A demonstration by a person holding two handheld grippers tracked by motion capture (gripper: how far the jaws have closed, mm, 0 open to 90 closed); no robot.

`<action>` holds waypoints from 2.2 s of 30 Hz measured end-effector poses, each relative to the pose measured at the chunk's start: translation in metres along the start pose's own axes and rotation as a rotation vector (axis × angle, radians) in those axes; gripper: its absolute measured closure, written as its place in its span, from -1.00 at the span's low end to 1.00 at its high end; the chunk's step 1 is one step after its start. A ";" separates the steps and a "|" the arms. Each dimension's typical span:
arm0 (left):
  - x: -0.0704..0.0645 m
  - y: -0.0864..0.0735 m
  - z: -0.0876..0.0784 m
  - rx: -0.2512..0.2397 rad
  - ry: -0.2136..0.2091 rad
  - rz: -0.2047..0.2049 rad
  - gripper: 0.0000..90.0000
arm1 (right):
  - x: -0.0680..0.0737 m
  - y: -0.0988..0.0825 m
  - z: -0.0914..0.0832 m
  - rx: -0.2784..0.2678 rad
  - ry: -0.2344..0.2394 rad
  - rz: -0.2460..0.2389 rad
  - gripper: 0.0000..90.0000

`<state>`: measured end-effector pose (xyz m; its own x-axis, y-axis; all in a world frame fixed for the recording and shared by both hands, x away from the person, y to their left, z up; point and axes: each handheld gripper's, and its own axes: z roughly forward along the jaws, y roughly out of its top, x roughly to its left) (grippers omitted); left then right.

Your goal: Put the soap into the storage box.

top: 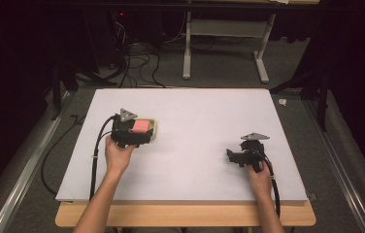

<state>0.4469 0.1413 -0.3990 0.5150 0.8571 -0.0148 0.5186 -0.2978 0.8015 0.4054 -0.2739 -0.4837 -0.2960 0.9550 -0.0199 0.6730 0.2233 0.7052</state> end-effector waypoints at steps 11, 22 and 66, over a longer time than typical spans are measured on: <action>-0.003 -0.006 -0.010 -0.018 -0.021 -0.002 -0.70 | 0.000 0.000 0.000 0.000 0.000 0.000 -0.68; -0.007 -0.009 -0.021 -0.029 -0.042 0.008 -0.68 | 0.000 0.000 0.000 0.000 0.000 0.000 -0.68; -0.036 -0.040 -0.038 -0.060 -0.140 0.022 -0.67 | 0.000 0.000 0.000 0.000 -0.001 0.000 -0.68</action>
<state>0.3817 0.1380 -0.4080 0.6183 0.7822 -0.0767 0.4663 -0.2865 0.8370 0.4052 -0.2736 -0.4836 -0.2953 0.9552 -0.0202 0.6732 0.2230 0.7050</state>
